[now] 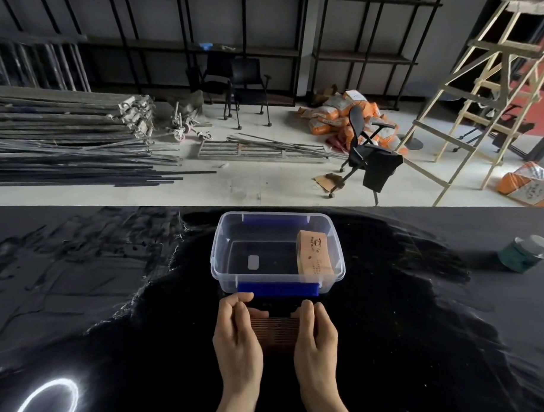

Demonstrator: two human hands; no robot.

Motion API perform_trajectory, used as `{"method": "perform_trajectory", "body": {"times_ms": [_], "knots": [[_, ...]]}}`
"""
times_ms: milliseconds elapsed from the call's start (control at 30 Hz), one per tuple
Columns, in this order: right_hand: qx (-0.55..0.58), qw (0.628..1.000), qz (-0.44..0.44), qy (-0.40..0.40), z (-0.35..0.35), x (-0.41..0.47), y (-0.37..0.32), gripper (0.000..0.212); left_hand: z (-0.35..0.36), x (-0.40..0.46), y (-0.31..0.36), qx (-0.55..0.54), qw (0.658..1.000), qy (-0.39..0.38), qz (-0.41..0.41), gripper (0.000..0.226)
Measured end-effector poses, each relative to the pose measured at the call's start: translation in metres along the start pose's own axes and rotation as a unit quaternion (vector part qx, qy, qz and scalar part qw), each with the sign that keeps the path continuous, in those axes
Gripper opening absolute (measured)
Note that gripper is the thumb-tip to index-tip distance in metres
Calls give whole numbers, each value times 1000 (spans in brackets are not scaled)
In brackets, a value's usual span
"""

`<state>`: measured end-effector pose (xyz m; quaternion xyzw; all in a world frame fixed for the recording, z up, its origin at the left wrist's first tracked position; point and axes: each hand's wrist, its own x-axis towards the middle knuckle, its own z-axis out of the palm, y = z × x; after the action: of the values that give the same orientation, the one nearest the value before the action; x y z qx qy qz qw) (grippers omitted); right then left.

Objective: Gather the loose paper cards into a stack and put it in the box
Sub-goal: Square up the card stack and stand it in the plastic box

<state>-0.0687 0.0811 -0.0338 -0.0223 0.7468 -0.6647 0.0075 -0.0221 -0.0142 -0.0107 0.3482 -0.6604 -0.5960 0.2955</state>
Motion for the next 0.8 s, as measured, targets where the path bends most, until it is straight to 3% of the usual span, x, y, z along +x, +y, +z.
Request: {"method": "perform_trajectory", "body": {"times_ms": [167,300,567,733,800], "knots": [[-20,1000,-14,6,3,-3,6,37,1,-2,-10,19,999,17,-26,31],[-28,999,-31,6,4,9,3,32,4,1,-4,0,1000,30,6,26],[-36,999,-28,4,5,6,14,34,2,4,-22,7,1000,5,-8,34],[-32,999,-25,-8,4,6,12,34,-7,7,-18,71,995,-59,28,29],[-24,999,-25,-11,4,6,11,36,-17,10,-13,144,981,-97,85,21]]}}
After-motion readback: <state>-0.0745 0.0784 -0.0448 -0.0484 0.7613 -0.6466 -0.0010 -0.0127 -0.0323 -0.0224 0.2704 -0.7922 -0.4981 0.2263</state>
